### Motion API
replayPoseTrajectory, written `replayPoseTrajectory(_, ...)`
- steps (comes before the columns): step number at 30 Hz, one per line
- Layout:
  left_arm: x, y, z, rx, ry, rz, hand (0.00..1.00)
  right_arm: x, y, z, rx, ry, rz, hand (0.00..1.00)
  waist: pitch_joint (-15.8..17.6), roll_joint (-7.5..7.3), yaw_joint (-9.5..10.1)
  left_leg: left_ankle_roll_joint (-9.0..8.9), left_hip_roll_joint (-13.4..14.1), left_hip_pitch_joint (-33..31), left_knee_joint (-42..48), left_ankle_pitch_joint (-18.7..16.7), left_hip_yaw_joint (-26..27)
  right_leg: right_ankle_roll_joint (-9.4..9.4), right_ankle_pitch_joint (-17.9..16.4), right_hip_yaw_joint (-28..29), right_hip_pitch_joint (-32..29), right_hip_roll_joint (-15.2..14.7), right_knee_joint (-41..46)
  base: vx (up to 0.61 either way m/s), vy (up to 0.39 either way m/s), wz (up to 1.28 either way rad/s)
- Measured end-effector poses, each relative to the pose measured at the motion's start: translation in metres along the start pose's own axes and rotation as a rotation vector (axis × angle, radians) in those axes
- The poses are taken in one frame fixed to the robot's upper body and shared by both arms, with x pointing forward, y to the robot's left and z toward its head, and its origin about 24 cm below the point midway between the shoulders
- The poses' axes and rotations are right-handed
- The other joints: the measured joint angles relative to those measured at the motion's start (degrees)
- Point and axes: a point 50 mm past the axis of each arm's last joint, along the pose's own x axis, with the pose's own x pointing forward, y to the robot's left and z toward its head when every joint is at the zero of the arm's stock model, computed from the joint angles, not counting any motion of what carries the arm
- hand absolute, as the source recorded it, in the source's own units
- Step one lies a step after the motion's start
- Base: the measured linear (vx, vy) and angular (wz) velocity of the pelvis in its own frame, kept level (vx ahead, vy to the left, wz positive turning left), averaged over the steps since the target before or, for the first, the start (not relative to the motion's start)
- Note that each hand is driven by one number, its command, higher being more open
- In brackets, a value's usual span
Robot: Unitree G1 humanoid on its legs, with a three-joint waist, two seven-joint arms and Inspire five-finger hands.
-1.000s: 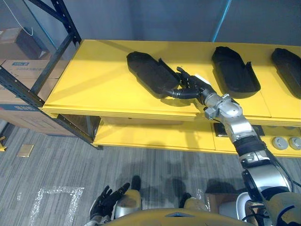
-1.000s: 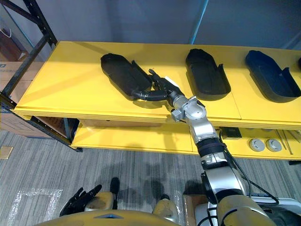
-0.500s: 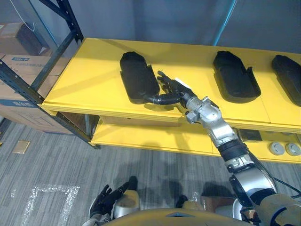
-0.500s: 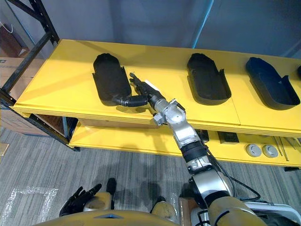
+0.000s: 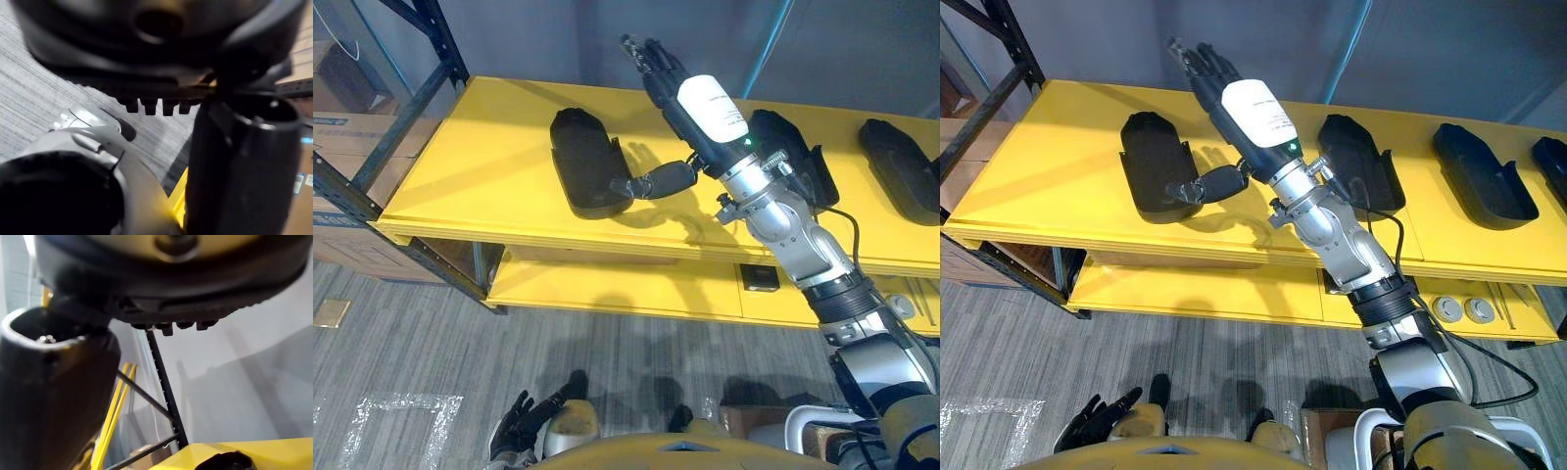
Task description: Walk over and take three plastic housings, then place them on the shelf
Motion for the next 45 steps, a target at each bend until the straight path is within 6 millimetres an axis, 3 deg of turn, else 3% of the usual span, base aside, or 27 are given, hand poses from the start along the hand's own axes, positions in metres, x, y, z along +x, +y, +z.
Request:
replayPoseTrajectory(4,0.002,-0.001,0.003,0.035,-0.008,-0.003,1.0,0.004,0.017,0.016,0.07,-0.069,0.186,1.0,-0.17,-0.28,0.42,-0.03,-0.06,0.2,0.06,-0.17,-0.15,-0.02,-0.02,-0.21,0.43,-0.02,-0.13,0.0,-0.007,0.02)
replayPoseTrajectory(10,0.003,-0.002,0.006,0.061,-0.012,-0.002,1.0,0.003,0.044,0.02,0.136,-0.051,0.382,1.0,-0.3,-0.5,1.58,0.11,-0.1,0.0,0.3,-0.27,-1.01,-0.14,-0.13,-1.41,0.89,-0.06,0.12,-0.03,-0.014,0.08)
replayPoseTrajectory(19,0.006,-0.005,0.01,0.063,-0.005,-0.001,1.0,0.002,0.053,-0.017,0.129,0.141,0.45,1.0,0.2,0.22,3.2,0.32,-0.18,-2.32,0.29,0.62,-3.21,-0.67,-0.95,-2.99,-1.05,-0.44,2.19,-0.04,-0.022,0.11)
replayPoseTrajectory(27,0.007,-0.009,0.01,0.053,-0.005,-0.011,1.0,-0.004,0.056,-0.046,0.132,0.325,0.471,1.0,0.88,0.9,3.43,0.04,-0.3,-2.55,0.39,0.91,-3.81,-0.67,-2.19,-3.79,-1.41,-0.87,4.05,0.0,-0.036,0.06)
replayPoseTrajectory(28,0.007,-0.009,0.01,0.053,-0.005,-0.01,1.0,-0.005,0.056,-0.047,0.133,0.332,0.474,0.0,0.89,0.91,3.44,0.04,-0.29,-2.54,0.43,0.91,-3.81,-0.69,-2.24,-3.78,-1.4,-0.86,4.08,0.01,-0.047,-0.01)
replayPoseTrajectory(45,0.012,-0.016,0.019,0.042,-0.033,-0.01,1.0,0.004,0.057,-0.063,0.193,0.413,0.433,0.0,4.0,1.04,4.94,0.17,-0.16,-1.92,1.2,0.5,-4.01,-0.86,-3.54,-3.96,-1.0,-1.17,5.99,-0.02,-0.028,0.0)
